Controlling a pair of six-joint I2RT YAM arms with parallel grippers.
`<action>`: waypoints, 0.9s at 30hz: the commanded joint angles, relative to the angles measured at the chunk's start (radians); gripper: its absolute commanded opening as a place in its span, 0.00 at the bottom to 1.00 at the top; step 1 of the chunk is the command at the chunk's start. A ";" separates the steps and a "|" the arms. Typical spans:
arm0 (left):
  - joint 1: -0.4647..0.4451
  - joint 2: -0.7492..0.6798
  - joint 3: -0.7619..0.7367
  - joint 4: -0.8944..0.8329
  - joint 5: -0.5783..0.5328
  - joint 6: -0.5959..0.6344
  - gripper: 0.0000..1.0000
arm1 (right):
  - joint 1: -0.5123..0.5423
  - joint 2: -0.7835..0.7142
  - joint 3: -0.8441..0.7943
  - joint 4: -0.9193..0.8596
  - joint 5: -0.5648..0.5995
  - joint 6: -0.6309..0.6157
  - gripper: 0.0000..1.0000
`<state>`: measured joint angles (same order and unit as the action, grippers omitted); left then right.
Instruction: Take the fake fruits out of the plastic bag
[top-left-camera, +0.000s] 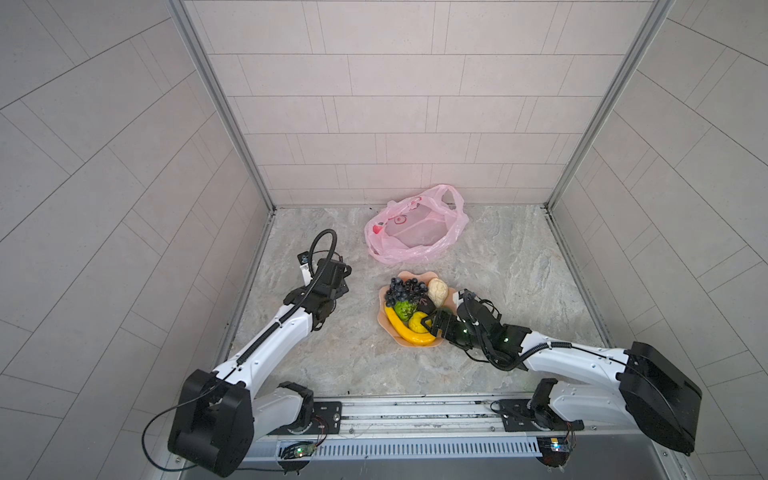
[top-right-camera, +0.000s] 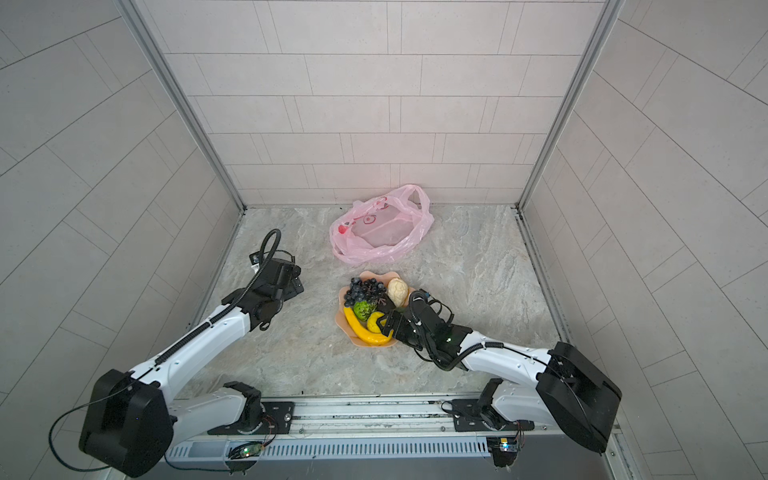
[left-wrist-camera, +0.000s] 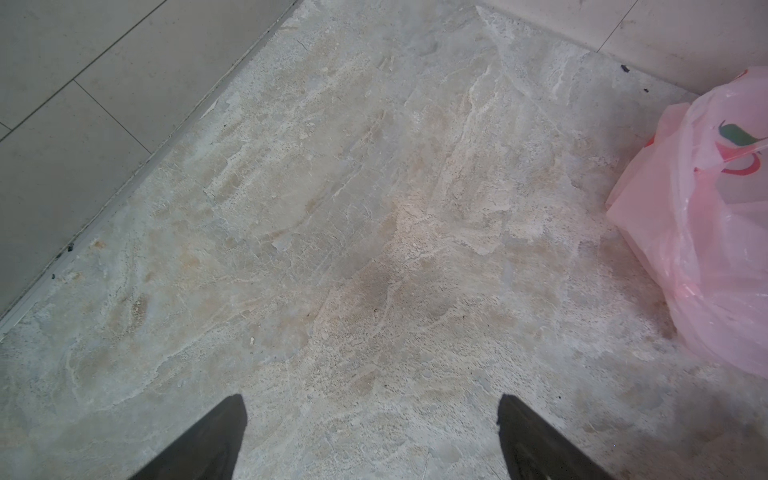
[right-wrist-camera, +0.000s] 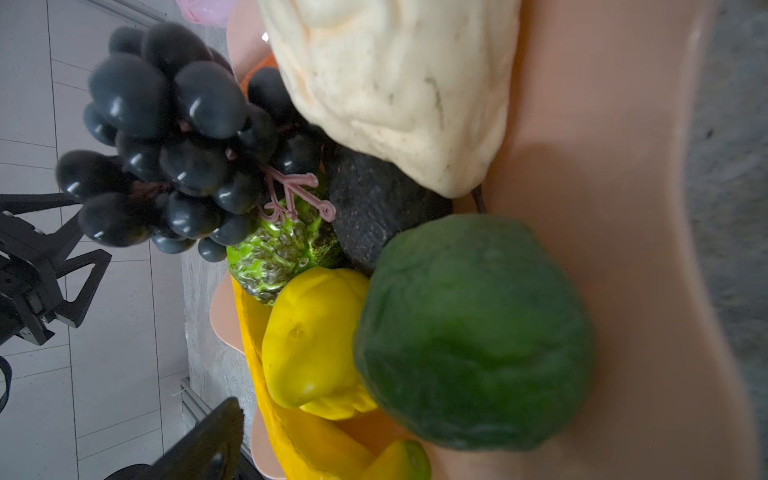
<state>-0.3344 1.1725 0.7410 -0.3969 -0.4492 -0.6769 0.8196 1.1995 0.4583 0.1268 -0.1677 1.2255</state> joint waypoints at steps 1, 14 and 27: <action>-0.006 -0.017 0.006 -0.012 -0.042 0.008 1.00 | 0.006 -0.010 0.016 -0.015 0.007 -0.016 0.99; -0.008 -0.072 -0.044 0.065 -0.094 0.038 1.00 | -0.002 -0.344 0.029 -0.480 0.109 -0.230 0.99; -0.011 -0.267 -0.166 0.256 -0.256 0.035 1.00 | -0.155 -0.561 0.301 -0.854 0.580 -0.682 0.99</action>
<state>-0.3389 0.9104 0.5983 -0.2066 -0.6342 -0.6281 0.6907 0.6338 0.7273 -0.6453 0.1955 0.6865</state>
